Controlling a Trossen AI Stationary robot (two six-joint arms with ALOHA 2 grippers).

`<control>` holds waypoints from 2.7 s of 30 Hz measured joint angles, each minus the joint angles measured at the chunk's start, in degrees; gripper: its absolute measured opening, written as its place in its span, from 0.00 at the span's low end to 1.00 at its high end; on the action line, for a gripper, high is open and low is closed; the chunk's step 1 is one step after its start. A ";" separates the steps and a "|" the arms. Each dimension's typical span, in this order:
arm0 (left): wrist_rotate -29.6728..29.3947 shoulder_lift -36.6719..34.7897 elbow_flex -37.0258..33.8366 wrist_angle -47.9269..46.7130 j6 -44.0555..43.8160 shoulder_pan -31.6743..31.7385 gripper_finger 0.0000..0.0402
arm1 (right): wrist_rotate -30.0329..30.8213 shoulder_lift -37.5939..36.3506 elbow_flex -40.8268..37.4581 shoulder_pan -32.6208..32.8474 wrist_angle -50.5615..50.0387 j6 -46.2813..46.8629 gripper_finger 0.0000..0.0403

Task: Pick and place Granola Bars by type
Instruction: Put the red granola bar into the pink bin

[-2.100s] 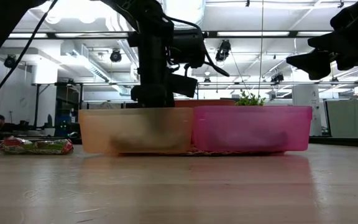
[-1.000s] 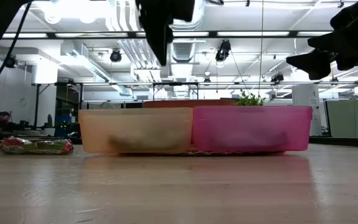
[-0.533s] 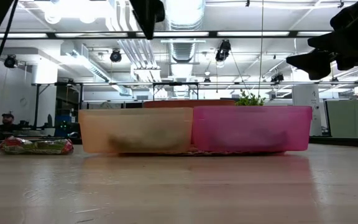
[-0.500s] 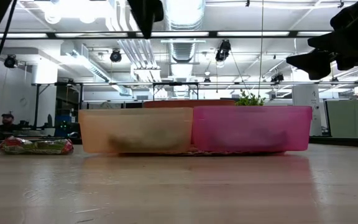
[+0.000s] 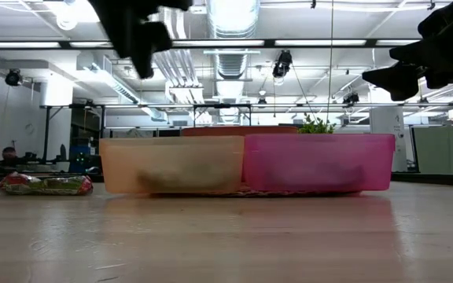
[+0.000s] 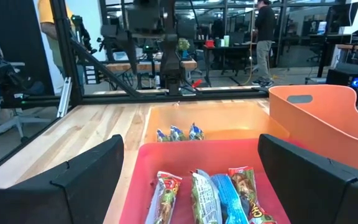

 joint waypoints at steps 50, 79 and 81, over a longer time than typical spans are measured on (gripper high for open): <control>-1.86 -16.15 -47.53 16.76 15.57 13.09 0.63 | 0.00 0.03 0.00 0.01 -0.01 0.09 0.89; -4.09 -7.42 -47.35 16.85 14.65 13.09 0.15 | 0.00 0.03 0.02 -0.01 -0.01 0.03 0.89; -4.09 -7.45 -47.35 16.85 14.63 13.09 0.06 | 0.02 0.03 0.00 -0.01 -0.01 0.13 0.89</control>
